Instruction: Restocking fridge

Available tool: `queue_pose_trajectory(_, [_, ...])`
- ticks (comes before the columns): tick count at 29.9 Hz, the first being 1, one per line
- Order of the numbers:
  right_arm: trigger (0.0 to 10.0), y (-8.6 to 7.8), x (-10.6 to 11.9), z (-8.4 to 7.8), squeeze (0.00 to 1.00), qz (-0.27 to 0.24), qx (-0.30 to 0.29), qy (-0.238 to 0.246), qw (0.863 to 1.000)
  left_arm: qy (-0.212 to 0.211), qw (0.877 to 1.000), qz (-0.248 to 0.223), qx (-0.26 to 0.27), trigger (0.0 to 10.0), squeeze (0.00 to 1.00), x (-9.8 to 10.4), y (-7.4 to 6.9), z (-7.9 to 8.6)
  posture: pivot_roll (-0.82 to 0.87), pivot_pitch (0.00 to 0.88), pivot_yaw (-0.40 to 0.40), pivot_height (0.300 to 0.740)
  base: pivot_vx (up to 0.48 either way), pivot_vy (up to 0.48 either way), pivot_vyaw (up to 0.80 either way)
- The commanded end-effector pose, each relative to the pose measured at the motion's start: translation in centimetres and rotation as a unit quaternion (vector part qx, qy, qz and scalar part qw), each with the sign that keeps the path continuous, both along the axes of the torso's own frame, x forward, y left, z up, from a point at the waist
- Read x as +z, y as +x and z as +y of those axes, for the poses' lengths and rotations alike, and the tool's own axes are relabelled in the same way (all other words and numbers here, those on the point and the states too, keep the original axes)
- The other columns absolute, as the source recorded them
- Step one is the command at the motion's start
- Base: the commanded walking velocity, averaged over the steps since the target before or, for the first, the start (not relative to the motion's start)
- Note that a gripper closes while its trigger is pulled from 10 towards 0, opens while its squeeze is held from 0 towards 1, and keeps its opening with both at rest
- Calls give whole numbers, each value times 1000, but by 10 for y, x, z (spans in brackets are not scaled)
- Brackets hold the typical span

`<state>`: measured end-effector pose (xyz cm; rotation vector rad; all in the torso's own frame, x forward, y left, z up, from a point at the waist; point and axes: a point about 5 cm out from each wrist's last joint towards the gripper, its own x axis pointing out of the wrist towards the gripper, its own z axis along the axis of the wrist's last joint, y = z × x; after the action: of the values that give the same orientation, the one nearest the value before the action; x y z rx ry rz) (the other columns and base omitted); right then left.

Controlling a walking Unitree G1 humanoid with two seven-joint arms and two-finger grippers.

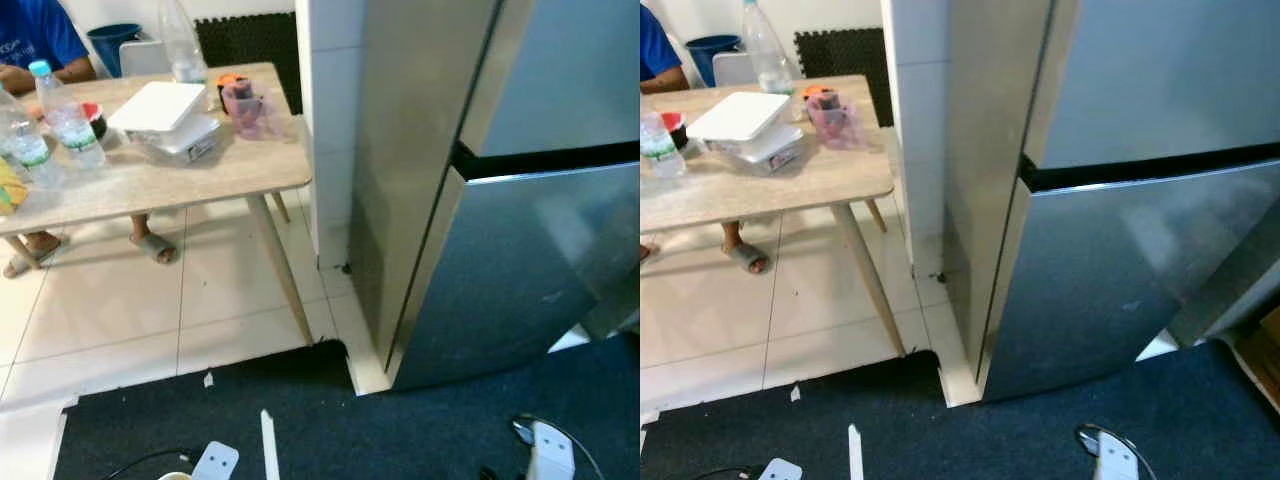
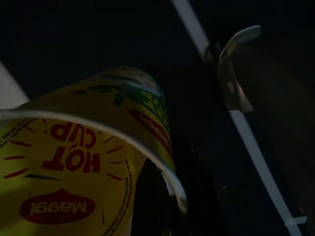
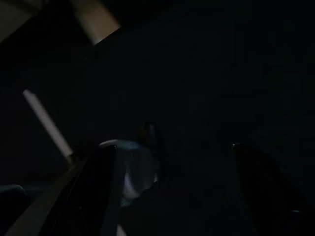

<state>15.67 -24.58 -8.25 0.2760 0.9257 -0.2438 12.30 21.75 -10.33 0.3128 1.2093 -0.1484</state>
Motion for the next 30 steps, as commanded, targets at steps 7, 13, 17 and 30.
queue_pose_trajectory(7, [10000, 14, 4, 8, 0, -23, 20, 12, 999, -14, 1000, 6, -5, 10000, 0, -2, -4, -8, -58, 67, -32, 740, 0, -134, 0])
queue_pose_trajectory(13, [10000, 47, 21, 13, 0, -76, 53, 18, 996, -13, 1000, 6, -8, 10000, 0, -2, -3, -8, -60, 66, -35, 740, 0, 0, 0])
queue_pose_trajectory(17, [10000, 66, 32, 20, 0, -112, 92, 28, 989, -14, 1000, 5, -9, 10000, 0, -2, -2, -9, -58, 67, -36, 740, 0, 0, 0])
queue_pose_trajectory(30, [10000, 132, 118, 65, 1000, -335, 385, 256, 821, -13, 1000, 8, -8, 10000, 0, -3, -6, -8, -59, 81, -38, 740, 0, 0, 0])
